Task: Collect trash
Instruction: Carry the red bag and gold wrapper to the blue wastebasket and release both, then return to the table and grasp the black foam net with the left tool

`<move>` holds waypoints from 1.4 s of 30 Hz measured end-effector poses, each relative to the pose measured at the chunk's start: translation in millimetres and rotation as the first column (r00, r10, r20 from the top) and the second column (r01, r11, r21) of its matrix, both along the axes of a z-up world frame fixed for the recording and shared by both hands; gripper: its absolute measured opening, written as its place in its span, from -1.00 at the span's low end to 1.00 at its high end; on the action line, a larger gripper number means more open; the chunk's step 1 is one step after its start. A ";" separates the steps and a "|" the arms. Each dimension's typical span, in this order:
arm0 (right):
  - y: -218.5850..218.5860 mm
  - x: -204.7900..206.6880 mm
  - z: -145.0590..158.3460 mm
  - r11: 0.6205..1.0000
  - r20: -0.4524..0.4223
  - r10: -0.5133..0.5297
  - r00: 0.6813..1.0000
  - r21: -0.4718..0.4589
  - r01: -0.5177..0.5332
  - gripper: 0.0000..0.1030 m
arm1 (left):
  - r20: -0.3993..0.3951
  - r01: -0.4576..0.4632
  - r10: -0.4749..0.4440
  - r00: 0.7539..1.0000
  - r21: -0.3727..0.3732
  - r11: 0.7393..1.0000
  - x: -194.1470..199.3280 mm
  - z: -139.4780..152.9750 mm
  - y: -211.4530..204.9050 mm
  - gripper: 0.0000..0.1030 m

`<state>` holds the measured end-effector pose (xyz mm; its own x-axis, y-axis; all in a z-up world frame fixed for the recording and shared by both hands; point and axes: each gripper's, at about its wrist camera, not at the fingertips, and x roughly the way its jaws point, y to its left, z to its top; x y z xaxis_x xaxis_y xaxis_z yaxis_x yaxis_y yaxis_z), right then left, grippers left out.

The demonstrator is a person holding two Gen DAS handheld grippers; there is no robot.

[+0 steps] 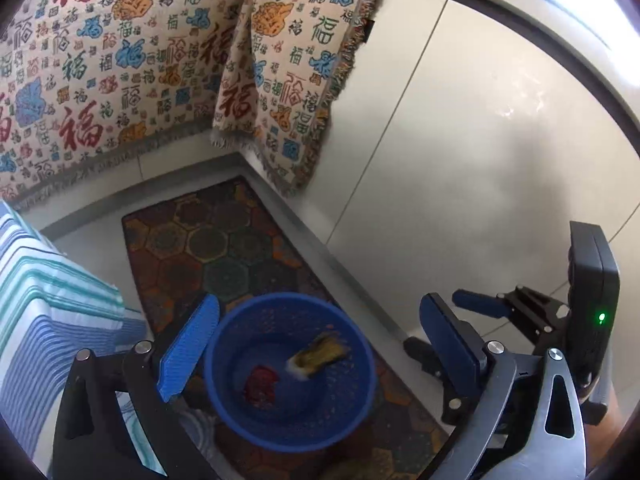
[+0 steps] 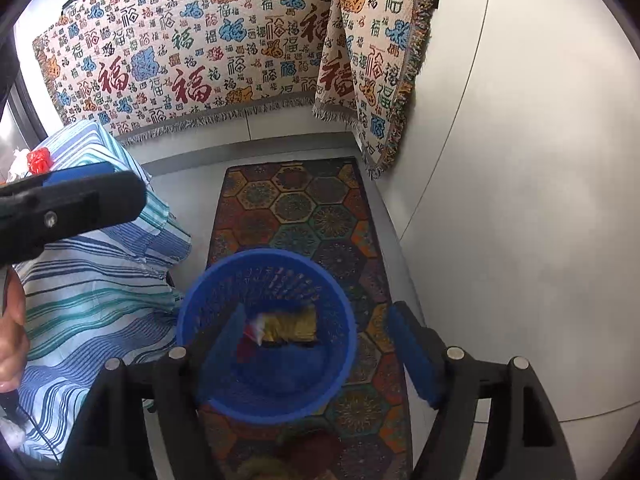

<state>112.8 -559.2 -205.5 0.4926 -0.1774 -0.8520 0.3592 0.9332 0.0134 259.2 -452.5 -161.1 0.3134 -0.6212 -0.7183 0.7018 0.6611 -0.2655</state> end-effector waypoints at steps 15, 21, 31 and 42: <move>75.1 5.4 73.5 0.993 0.230 0.106 0.967 -0.079 -0.090 0.47 | 0.125 -0.102 0.097 0.987 0.030 0.994 -79.9 44.5 127.1 0.95; 143.6 15.2 93.0 0.976 0.292 0.217 0.931 -0.098 -0.197 0.47 | 0.129 -0.190 0.180 0.975 0.069 0.979 -119.9 44.7 208.4 0.95; 288.1 47.1 71.0 0.900 0.268 0.425 0.865 -0.024 -0.435 0.47 | 0.140 -0.472 0.457 0.878 0.106 0.875 -133.8 32.5 372.5 0.95; 367.3 57.6 36.0 0.810 0.147 0.586 0.797 -0.093 -0.579 0.48 | 0.086 -0.554 0.548 0.832 0.112 0.825 -92.2 1.8 412.5 0.95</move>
